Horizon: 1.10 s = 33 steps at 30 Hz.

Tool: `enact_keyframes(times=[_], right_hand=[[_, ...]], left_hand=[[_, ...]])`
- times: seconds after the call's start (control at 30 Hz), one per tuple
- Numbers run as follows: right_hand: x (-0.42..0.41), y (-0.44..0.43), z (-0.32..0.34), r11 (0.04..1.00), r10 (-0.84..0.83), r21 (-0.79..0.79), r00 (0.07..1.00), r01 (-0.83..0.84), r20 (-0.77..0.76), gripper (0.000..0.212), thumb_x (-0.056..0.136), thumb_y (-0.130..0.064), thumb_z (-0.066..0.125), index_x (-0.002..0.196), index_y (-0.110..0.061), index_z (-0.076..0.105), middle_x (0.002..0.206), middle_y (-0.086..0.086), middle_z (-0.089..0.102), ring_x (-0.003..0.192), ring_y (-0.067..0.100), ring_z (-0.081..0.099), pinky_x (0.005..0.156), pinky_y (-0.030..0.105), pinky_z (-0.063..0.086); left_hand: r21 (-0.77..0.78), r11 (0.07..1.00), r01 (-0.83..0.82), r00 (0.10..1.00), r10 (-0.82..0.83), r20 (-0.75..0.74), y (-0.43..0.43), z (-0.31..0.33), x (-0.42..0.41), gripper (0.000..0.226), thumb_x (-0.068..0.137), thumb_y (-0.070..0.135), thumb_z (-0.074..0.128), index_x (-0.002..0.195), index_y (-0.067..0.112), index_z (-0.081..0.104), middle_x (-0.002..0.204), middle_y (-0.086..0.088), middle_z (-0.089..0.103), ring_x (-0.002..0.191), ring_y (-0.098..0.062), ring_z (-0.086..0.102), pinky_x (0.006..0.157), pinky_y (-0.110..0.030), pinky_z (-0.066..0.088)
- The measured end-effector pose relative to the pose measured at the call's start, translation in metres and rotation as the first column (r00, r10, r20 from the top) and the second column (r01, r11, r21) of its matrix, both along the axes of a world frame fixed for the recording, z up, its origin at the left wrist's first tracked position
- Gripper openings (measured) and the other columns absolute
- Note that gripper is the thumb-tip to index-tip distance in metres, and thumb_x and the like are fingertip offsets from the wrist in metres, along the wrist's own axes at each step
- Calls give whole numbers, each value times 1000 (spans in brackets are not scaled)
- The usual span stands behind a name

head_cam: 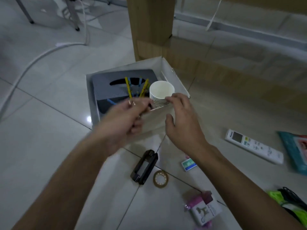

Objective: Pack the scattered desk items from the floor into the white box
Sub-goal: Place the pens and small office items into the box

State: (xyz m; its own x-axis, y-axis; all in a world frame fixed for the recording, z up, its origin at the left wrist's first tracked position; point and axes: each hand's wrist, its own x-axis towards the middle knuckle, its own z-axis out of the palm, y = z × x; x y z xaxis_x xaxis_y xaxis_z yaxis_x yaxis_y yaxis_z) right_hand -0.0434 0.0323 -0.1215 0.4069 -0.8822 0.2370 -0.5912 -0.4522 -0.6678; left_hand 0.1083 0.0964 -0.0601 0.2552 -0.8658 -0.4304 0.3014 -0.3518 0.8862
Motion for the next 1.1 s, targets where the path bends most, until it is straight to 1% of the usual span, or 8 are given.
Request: enact_keyframes(times=[0.13,0.23,0.33,0.53,0.67,0.83,0.97,1.1], right_hand=[[12,2,-2,1000,10,5,999,-10,-41,56,91,-3,52,145,-8,39,155,6,28,139,18,34,105,15,28],[8,4,-2,999,34,27,998,-33,-47,59,91,-3,52,147,-11,37,156,3,27,138,13,33,103,11,28],[2,5,-2,994,98,54,990,-93,-105,60,93,-7,51,149,-15,33,159,-1,21,136,10,34,94,1,24],[-5,4,-3,985,166,78,978,-157,-126,55,95,-12,50,147,-19,34,163,-5,11,125,16,48,87,19,37],[-9,4,-3,988,129,83,992,-127,-11,52,95,-8,50,145,-16,40,160,-1,23,136,8,32,101,2,22],[-40,7,-14,986,-66,160,981,37,180,38,92,-4,51,127,-15,61,132,-2,57,118,8,54,100,21,45],[-94,15,-37,932,-232,303,970,199,77,29,89,-1,54,105,-17,72,102,-3,73,93,7,67,88,16,52],[-139,37,-64,907,-119,373,968,197,-221,25,90,-4,57,100,-20,74,99,-3,74,82,6,63,69,5,41]], left_hand=[[35,992,119,677,-107,728,-44,12,41,14,97,27,58,97,19,70,77,1,63,58,-12,52,50,-29,48],[251,942,224,466,-330,821,-70,-6,52,26,97,22,56,97,0,70,91,-20,69,71,-27,65,56,-28,53],[312,921,233,448,-387,806,-76,-20,56,23,94,26,64,95,4,72,95,-16,72,75,-27,70,58,-30,59],[90,991,100,421,-124,898,-74,-20,63,22,98,29,51,93,20,71,82,-7,73,74,-27,70,73,-47,61],[-67,996,51,337,46,940,-58,-9,60,27,96,32,47,104,25,72,90,-2,75,72,-20,70,71,-44,60],[-341,937,75,491,263,831,-12,2,3,21,98,33,47,99,29,68,81,16,68,77,3,64,70,-17,51],[-191,941,278,608,-19,794,24,-44,-50,17,99,28,51,99,29,68,76,13,68,59,-7,62,58,-25,49],[143,859,491,430,-382,818,51,-102,-72,15,95,24,59,101,31,70,88,18,69,51,4,58,58,-14,46]])
